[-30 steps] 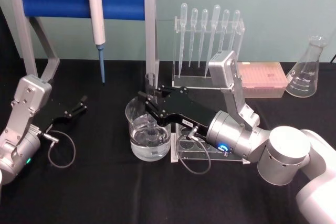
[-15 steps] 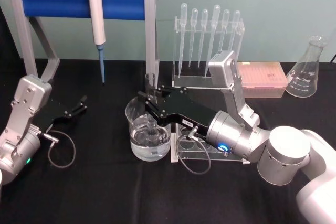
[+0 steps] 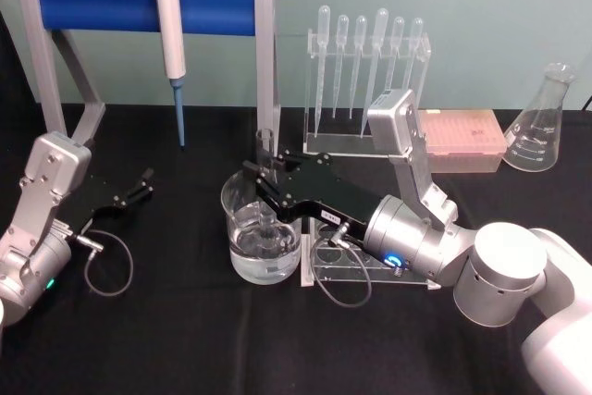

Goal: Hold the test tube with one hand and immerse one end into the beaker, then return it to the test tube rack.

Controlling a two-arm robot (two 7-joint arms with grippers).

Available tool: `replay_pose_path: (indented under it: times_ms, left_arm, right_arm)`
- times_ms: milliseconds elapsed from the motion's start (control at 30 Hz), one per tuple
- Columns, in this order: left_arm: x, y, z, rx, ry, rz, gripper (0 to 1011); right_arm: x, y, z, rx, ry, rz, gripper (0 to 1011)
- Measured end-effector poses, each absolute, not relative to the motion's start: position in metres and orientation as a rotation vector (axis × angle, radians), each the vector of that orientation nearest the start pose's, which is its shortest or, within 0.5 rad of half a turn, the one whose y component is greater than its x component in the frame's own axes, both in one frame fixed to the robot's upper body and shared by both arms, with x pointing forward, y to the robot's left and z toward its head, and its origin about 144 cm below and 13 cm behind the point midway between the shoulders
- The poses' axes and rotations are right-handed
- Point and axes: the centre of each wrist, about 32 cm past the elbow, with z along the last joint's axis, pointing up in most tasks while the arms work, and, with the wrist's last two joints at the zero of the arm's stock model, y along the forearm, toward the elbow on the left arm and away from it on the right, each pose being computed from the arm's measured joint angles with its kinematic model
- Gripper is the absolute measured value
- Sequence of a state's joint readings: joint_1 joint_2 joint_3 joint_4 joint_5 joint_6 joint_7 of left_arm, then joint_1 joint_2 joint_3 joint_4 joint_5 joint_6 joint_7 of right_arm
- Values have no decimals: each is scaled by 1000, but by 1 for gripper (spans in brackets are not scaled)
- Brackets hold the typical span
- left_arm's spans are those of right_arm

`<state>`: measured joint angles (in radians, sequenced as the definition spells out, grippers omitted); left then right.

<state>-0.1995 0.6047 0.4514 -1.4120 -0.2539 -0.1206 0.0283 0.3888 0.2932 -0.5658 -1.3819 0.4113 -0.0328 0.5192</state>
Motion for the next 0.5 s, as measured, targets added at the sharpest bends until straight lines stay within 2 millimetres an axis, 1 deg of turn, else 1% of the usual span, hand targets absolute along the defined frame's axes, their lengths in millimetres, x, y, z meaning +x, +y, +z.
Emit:
replay_pose_path:
  times_ms: [500]
  left_arm:
    - [489, 310, 1140, 304, -285, 1248, 1000]
  right_arm:
    - [531, -166, 1180, 4, -52, -584, 225]
